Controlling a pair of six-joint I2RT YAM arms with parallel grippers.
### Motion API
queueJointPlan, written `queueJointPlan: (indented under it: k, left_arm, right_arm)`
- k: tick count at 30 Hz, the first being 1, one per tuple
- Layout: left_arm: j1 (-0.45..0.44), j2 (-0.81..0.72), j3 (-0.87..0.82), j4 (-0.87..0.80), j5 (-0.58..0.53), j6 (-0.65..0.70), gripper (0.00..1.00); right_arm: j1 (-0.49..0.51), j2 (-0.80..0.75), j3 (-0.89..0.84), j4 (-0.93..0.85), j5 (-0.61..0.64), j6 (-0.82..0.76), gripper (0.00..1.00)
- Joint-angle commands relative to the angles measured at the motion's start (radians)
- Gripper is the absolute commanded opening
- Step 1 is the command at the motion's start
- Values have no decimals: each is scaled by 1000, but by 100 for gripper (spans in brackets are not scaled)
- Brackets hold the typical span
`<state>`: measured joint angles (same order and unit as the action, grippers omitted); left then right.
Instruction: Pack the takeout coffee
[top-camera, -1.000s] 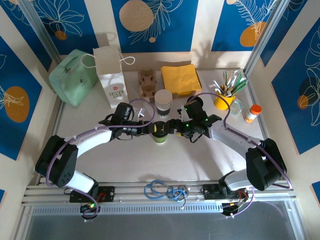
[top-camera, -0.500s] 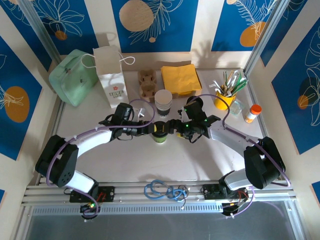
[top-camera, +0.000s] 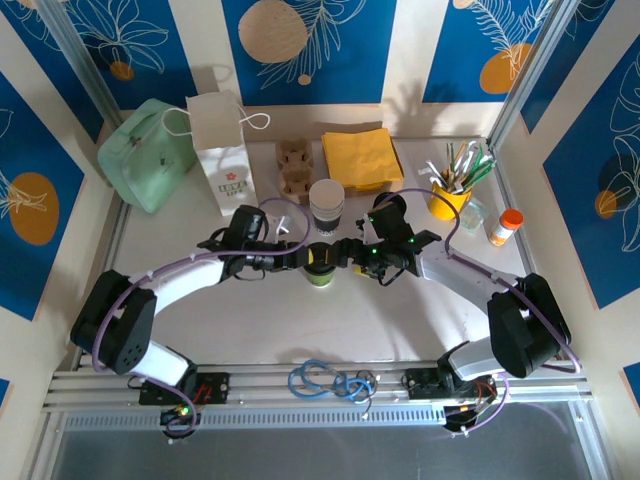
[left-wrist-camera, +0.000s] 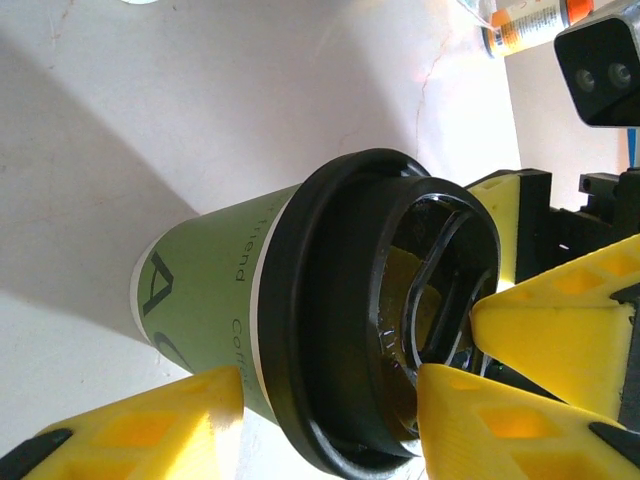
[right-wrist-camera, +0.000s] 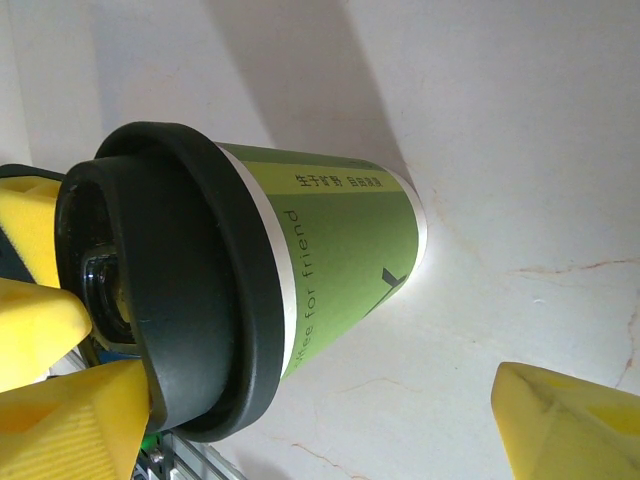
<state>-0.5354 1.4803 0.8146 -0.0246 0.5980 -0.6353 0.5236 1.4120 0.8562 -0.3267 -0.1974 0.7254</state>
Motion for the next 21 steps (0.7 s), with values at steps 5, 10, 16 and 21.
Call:
queueJointPlan:
  k: [5,10,16,21]
  left_arm:
    - [-10,10,53,-112,-29,55,50]
    - [-10,7,85,-126,-24,52,52]
    - [-5,-11,122,-163,-36,56,58]
    - [35,-110,87,-193,-114,45,60]
  right_arm:
    - [2,24,63,-73,39,-1,87]
    - [3,16,125,-117,42,-16,88]
    - [10,-1,204,-190,42,-34,88]
    - [51,-24,278,-272,116,-58,88]
